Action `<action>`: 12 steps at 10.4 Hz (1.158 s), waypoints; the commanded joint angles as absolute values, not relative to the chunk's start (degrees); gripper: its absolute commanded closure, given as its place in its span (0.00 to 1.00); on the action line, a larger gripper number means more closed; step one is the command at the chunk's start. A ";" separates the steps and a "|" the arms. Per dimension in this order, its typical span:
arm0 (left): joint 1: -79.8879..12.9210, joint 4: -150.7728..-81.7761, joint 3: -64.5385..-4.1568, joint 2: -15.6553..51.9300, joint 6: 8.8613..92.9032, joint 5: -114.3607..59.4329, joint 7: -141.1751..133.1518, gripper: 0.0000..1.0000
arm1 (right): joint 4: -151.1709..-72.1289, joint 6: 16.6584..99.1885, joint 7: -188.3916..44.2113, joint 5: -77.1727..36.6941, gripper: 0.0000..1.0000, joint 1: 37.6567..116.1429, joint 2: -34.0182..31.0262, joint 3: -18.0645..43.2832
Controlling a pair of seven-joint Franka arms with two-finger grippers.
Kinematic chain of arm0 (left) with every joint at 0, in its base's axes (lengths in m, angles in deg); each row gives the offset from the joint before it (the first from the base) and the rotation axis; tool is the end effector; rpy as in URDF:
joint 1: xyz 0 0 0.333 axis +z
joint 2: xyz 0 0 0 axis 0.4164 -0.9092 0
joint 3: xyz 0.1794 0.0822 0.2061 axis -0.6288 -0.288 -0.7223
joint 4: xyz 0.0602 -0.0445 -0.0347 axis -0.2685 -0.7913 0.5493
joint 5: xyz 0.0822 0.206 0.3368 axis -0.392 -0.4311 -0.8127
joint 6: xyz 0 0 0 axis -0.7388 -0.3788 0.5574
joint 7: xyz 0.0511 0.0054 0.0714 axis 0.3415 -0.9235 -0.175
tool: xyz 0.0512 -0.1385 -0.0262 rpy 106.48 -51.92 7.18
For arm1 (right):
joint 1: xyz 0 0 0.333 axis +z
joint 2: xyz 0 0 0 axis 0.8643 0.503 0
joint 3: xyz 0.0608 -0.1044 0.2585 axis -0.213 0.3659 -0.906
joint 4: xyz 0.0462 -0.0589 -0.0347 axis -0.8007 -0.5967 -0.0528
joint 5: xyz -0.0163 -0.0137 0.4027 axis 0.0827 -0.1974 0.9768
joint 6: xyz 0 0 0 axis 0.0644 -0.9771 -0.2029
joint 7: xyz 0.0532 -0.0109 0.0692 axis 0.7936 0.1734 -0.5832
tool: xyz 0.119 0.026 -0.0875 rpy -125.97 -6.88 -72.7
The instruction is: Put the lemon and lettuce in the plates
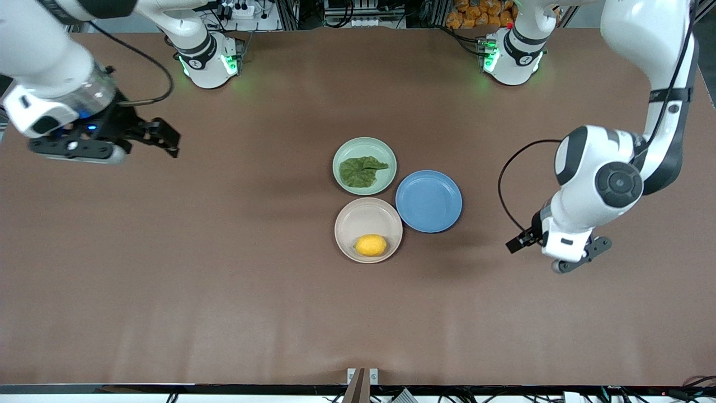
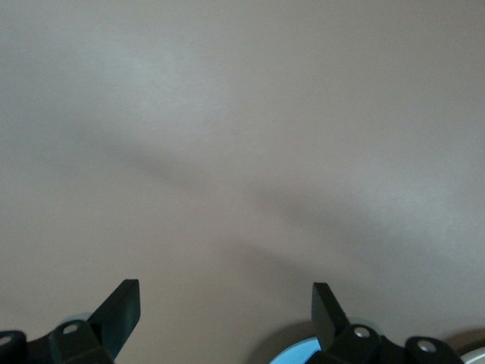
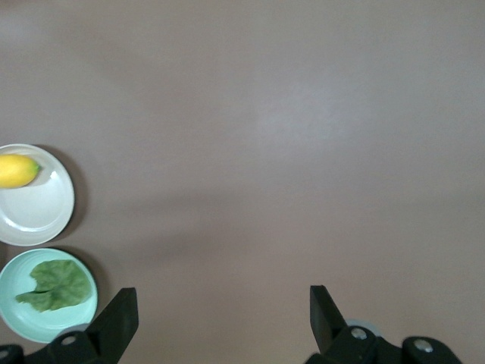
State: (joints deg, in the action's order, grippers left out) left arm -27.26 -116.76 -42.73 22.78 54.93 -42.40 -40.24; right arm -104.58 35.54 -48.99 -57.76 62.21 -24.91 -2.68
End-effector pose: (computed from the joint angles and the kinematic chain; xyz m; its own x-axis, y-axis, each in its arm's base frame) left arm 0.6358 -0.1273 0.2904 0.8846 0.4658 0.0225 0.4662 -0.8845 -0.0171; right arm 0.5586 0.1197 0.5399 0.9947 -0.1007 0.0220 -0.1008 -0.9949 0.0031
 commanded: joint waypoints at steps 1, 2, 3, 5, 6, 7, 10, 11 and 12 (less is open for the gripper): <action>-25.66 -126.76 -40.81 32.23 54.83 -42.35 -40.63 0.00 | -103.42 34.41 -54.81 -57.26 0.00 58.24 -26.01 -2.60; -25.66 -128.17 -40.20 33.72 54.83 -42.26 -40.28 0.00 | -103.24 34.33 -57.63 -57.35 0.00 56.31 -26.80 -2.51; -25.66 -130.71 -40.11 36.09 54.75 -42.17 -38.45 0.00 | -103.24 34.32 -61.22 -57.44 0.00 55.15 -27.24 -1.55; -25.49 -135.46 -41.41 42.14 54.66 -39.81 -28.99 0.00 | -103.16 33.63 -69.04 -57.26 0.00 55.14 -28.12 2.75; -25.66 -134.78 -44.47 44.18 53.18 -37.62 -23.02 0.00 | -102.98 32.32 -71.17 -57.17 0.00 55.14 -28.12 4.16; -26.27 -133.12 -46.41 45.50 51.51 -36.73 -19.66 0.00 | -102.20 31.69 -71.88 -57.00 0.00 55.58 -28.12 5.39; -26.54 -123.20 -47.66 45.52 42.81 -36.72 -14.80 0.00 | -101.66 31.16 -74.25 -57.00 0.00 55.50 -27.95 6.11; -26.89 -120.74 -47.66 45.52 41.49 -37.33 -13.48 0.00 | -101.75 31.16 -74.44 -57.00 0.00 55.58 -27.95 6.11; -27.94 -118.62 -47.75 45.17 40.78 -37.86 -11.21 0.00 | -101.66 31.16 -74.53 -57.00 0.00 55.58 -27.95 6.11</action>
